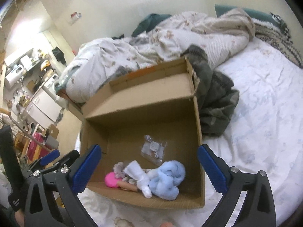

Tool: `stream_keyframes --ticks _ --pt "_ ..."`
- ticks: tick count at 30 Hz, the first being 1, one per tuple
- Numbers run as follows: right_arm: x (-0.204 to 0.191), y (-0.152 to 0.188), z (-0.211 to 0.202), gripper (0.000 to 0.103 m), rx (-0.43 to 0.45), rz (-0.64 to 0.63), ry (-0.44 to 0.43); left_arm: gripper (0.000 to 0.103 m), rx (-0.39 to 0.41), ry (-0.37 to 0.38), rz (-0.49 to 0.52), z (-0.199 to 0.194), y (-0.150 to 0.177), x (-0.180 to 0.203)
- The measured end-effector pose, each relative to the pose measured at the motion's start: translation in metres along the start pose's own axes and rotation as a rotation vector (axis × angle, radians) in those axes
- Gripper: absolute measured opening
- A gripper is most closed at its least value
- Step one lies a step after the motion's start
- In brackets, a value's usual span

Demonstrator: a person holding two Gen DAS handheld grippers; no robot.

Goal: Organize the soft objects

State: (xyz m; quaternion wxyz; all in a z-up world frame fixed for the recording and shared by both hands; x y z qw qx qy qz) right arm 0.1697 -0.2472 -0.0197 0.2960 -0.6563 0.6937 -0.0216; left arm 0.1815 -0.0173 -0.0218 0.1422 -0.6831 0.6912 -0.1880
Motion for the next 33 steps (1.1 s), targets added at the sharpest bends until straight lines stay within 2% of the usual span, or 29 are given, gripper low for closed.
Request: stream_keyframes --ticks 4,12,15,19,26,33 --pt "-0.010 0.006 -0.026 0.103 0.050 -0.026 0.013 0.102 0.034 0.009 -0.024 -0.024 0.005 -0.007" --pt "-0.022 0.027 -0.054 0.103 0.080 -0.057 0.038 0.102 0.039 0.020 0.014 -0.056 0.031 -0.008" --pt "-0.022 0.038 -0.055 0.103 0.078 -0.071 0.057 0.102 0.014 0.054 0.036 -0.055 0.045 -0.005" --pt "-0.021 0.055 -0.051 0.103 0.078 -0.101 0.085 0.102 0.032 0.009 0.048 -0.055 0.061 -0.007" --pt "-0.018 0.067 -0.043 0.103 0.065 -0.114 0.104 0.102 0.061 -0.026 0.065 -0.054 0.067 -0.006" --pt "-0.019 0.066 -0.036 0.103 0.054 -0.122 0.126 0.102 0.035 -0.006 0.027 -0.048 0.064 -0.011"
Point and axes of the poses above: each gripper's, at about its wrist camera, not at the fingertips, and z roughly the way its jaws point, x to its right, y to its underside, the point moved 6 cm from there along z, roughly the way its jaws point, and after that the axes turned 14 degrees about -x, right-handed, at the moved point
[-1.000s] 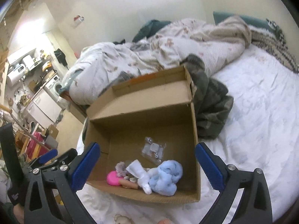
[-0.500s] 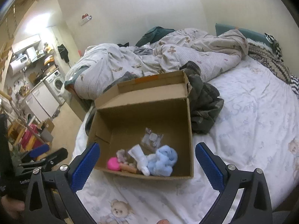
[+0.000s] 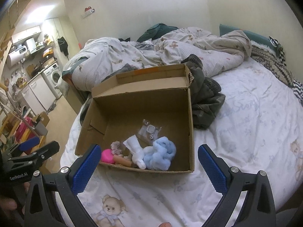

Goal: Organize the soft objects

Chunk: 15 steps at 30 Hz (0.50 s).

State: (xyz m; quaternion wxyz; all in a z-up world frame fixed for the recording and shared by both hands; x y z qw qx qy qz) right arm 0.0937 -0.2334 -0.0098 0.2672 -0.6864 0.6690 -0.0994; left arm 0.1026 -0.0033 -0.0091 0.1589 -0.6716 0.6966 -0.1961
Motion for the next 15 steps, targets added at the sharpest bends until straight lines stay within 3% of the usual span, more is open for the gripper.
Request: stream_keyframes --ticks 15 --pt "-0.0021 0.0020 0.0021 0.103 -0.012 -0.001 0.001 0.102 -0.012 0.016 0.001 0.0033 -0.0005 0.0039"
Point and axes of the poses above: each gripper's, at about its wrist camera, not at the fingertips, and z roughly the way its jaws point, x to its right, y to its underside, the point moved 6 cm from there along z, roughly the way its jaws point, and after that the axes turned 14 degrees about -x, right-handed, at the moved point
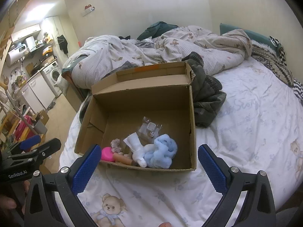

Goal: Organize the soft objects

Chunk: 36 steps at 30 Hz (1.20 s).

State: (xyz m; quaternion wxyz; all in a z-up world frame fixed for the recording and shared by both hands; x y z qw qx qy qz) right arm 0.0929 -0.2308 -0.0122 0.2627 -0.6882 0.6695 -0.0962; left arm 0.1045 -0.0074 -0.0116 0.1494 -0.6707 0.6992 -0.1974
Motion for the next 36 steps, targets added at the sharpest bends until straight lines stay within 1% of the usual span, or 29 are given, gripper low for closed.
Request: stream_keyframes --ticks 36 --pt "-0.0009 -0.0010 0.0030 0.103 -0.005 0.003 0.003 0.102 -0.008 0.001 -0.005 0.0019 0.0004 -0.0004"
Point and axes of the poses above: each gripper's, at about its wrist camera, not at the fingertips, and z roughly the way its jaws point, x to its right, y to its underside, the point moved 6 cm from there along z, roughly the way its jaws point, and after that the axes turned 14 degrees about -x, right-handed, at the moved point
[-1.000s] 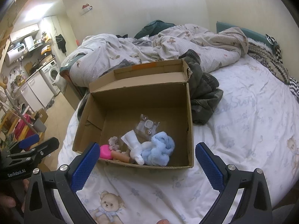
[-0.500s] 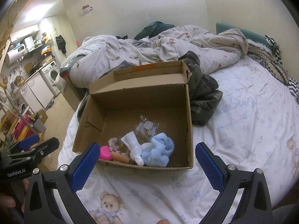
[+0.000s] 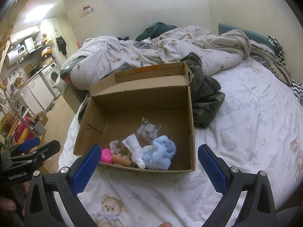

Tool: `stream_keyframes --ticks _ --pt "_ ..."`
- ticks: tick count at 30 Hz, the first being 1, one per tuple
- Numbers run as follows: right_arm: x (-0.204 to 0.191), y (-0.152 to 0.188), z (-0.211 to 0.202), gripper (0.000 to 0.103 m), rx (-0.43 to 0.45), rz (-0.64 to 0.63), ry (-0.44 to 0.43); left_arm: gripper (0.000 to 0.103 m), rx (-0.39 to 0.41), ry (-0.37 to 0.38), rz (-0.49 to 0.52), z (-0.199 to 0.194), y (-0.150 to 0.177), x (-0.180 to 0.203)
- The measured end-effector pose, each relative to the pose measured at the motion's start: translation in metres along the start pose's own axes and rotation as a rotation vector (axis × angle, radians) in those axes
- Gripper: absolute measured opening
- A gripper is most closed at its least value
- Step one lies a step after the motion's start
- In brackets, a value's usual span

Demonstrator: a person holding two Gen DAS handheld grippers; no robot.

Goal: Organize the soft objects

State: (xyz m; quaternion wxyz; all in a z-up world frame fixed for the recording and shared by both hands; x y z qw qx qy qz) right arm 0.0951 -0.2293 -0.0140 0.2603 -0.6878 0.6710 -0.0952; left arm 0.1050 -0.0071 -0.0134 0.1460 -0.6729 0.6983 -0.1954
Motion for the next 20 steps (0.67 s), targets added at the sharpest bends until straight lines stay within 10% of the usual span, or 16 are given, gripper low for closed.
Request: stream_keyframes --ticks 20 --pt "-0.0005 0.0006 0.0002 0.103 0.002 0.000 0.000 0.102 0.005 0.009 0.001 0.0013 -0.0005 0.0015"
Point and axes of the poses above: each gripper's, at about its wrist camera, not at the fingertips, and z roughly the way its jaws point, x to its right, y to its underside, the point moved 6 cm from there along z, roughly the way its jaws point, and after that the axes turned 14 degrees about -x, right-handed, at the moved point
